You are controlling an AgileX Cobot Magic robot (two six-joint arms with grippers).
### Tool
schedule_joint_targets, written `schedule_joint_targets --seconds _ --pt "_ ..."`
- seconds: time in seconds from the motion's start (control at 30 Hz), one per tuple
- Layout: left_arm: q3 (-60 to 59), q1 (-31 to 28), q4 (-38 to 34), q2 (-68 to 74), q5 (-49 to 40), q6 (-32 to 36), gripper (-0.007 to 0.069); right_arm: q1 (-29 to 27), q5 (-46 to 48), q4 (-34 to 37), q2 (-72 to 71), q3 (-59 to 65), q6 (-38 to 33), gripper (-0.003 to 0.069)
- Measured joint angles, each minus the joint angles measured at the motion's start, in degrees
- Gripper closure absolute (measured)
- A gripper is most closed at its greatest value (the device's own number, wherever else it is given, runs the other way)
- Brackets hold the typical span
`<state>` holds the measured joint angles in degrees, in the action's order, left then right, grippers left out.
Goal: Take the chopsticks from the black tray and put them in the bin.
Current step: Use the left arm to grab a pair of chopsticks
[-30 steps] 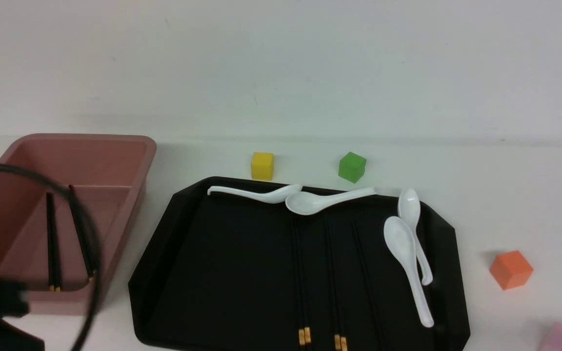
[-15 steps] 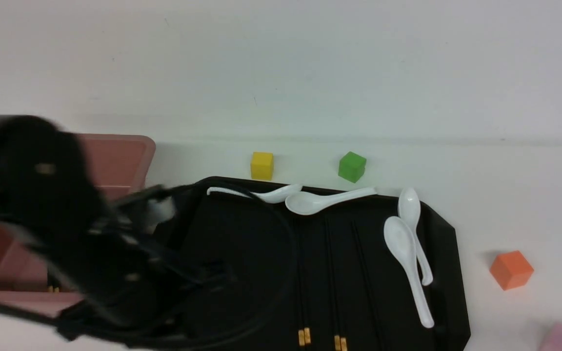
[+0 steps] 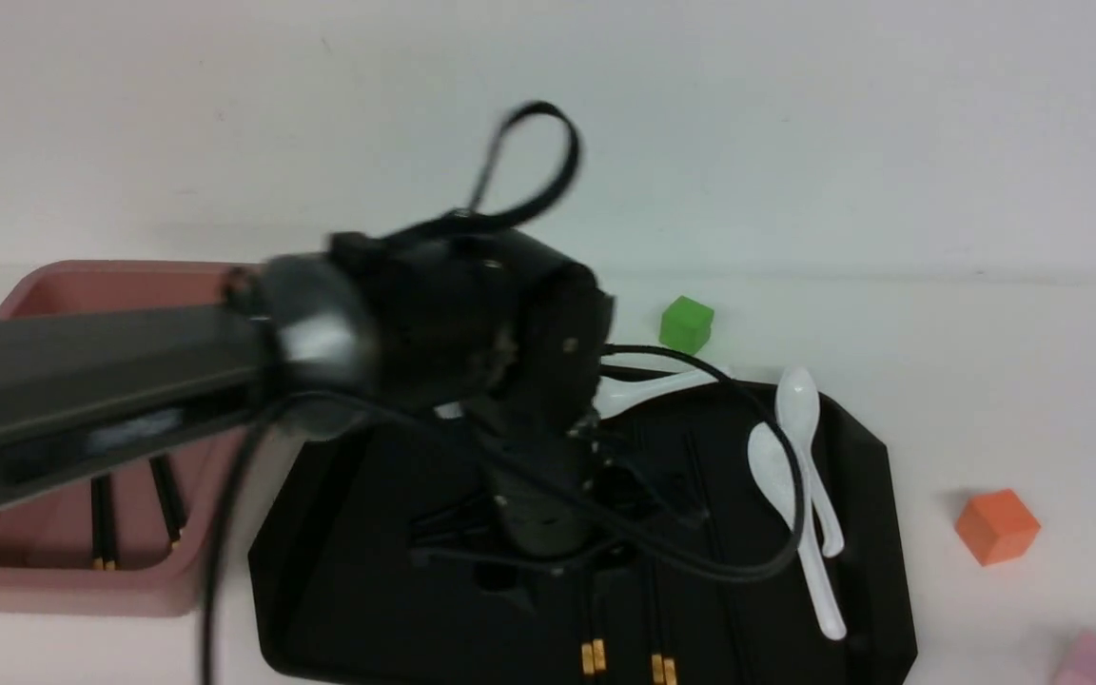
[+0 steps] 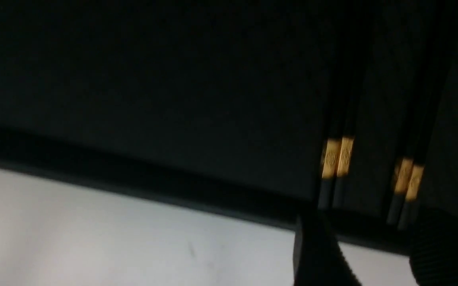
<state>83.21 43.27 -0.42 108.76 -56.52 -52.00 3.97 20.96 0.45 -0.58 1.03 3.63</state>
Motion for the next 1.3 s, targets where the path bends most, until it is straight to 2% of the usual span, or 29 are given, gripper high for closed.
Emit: schedule_joint_targets --seconds 0.2,0.63,0.77,0.87,0.9,1.13,1.3 --pt "4.5 0.0 1.0 6.1 0.5 0.0 0.0281 0.0 0.0 0.0 0.0 0.0 0.0 0.0419" --pt "5.0 0.0 3.5 12.9 4.5 -2.1 0.0284 0.0 0.0 0.0 0.0 0.0 0.0 0.0419" --pt "5.6 0.0 4.6 13.3 3.9 -3.5 0.0347 0.0 0.0 0.0 0.0 0.0 0.0 0.0419" --pt "5.8 0.0 4.7 13.4 3.9 -4.1 0.0451 0.0 0.0 0.0 0.0 0.0 0.0 0.0419" --pt "5.8 0.0 4.7 13.4 3.8 -4.3 0.0513 0.0 0.0 0.0 0.0 0.0 0.0 0.0419" --pt "5.7 0.0 3.6 12.1 3.3 -4.3 0.0504 0.0 0.0 0.0 0.0 0.0 0.0 0.0419" --pt "5.5 0.0 3.1 4.6 1.5 -2.7 0.0504 0.0 0.0 0.0 0.0 0.0 0.0 0.0419"
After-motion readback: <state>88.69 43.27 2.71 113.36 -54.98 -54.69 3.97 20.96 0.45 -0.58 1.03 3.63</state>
